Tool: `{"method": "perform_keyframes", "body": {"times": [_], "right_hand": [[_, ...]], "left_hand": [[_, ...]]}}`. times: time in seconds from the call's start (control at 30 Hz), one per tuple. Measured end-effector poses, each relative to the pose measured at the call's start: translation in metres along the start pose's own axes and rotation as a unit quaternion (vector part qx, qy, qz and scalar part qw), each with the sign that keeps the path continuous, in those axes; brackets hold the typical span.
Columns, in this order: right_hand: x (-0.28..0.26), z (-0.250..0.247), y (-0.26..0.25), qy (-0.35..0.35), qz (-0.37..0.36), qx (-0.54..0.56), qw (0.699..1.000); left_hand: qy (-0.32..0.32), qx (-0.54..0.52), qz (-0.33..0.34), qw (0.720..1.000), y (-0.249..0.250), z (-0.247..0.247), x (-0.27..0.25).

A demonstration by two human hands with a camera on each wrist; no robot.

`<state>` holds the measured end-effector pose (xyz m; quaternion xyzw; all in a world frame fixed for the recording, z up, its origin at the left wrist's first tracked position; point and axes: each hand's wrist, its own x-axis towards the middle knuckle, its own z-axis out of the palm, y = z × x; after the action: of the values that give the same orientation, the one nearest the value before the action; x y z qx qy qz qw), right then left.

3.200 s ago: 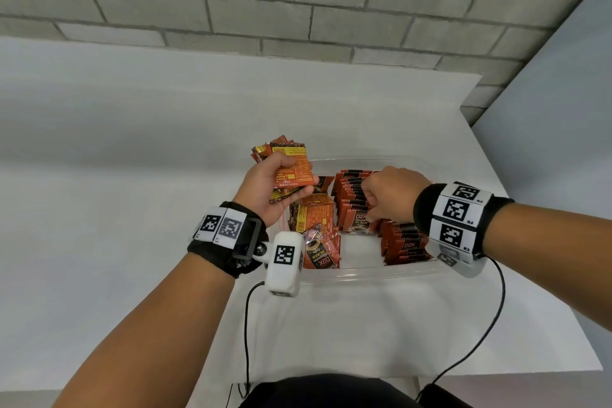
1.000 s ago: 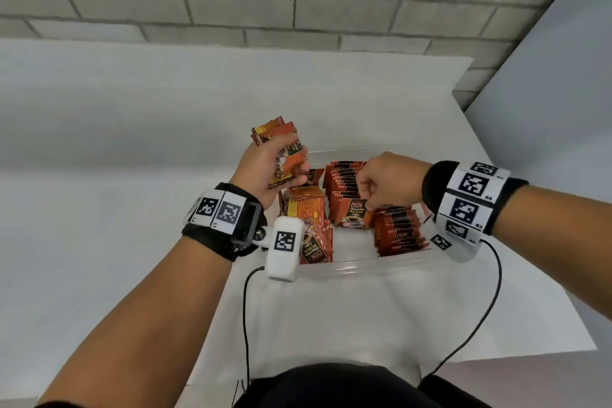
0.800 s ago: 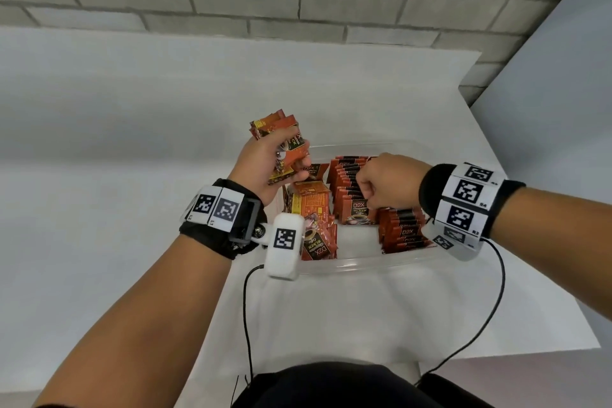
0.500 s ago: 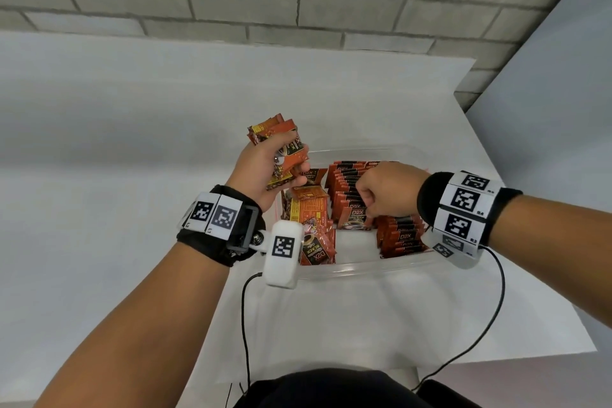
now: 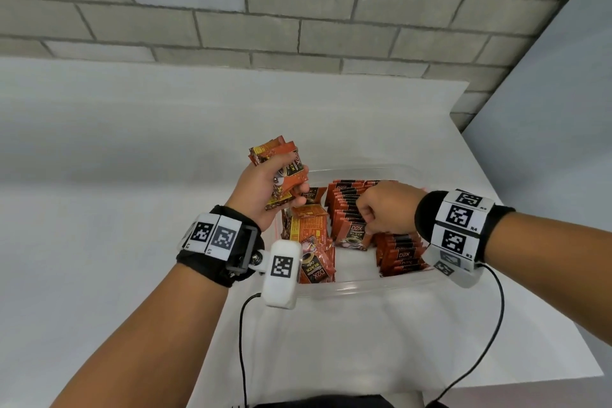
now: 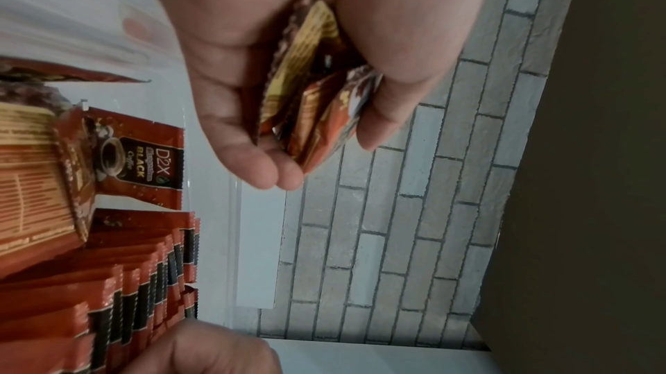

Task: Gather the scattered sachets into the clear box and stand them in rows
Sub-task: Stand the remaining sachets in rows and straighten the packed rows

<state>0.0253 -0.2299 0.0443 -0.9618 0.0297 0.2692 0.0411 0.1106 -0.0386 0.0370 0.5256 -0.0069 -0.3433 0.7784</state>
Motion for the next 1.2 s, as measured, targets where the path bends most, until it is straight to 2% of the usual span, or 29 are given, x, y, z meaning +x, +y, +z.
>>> {"method": "perform_keyframes", "body": {"times": [0.3,0.5,0.67,0.73,0.8,0.87,1.0,1.1,1.2], "right_hand": [[0.004,0.002,-0.001,-0.002,0.003,-0.01,1.0],[0.003,0.001,0.001,0.0,0.001,-0.003,1.0],[-0.013,-0.02,-0.005,0.032,-0.017,0.096,0.995],[-0.023,-0.032,-0.008,0.105,-0.032,0.188,0.976],[-0.032,-0.038,-0.014,0.166,-0.035,0.346,0.923],[-0.038,-0.036,-0.023,0.171,-0.035,0.462,0.869],[-0.037,-0.023,-0.029,0.186,-0.058,0.462,0.865],[-0.035,-0.02,-0.022,0.215,-0.053,0.516,0.828],[-0.037,-0.022,-0.014,0.217,-0.06,0.521,0.823]], "left_hand": [[-0.007,-0.004,-0.009,1.0,-0.001,0.0,-0.001],[-0.045,0.001,-0.051,0.998,0.0,0.002,-0.005],[-0.082,0.001,-0.058,0.995,0.003,0.007,-0.013],[-0.102,0.0,-0.054,0.993,0.004,0.009,-0.016],[-0.117,0.013,-0.046,0.992,0.004,0.011,-0.019],[-0.13,0.026,-0.035,0.991,0.003,0.014,-0.02],[-0.143,0.035,-0.025,0.989,0.0,0.021,-0.017],[-0.143,0.031,-0.028,0.989,-0.003,0.024,-0.014],[-0.147,0.037,-0.019,0.988,-0.006,0.026,-0.011]]}}
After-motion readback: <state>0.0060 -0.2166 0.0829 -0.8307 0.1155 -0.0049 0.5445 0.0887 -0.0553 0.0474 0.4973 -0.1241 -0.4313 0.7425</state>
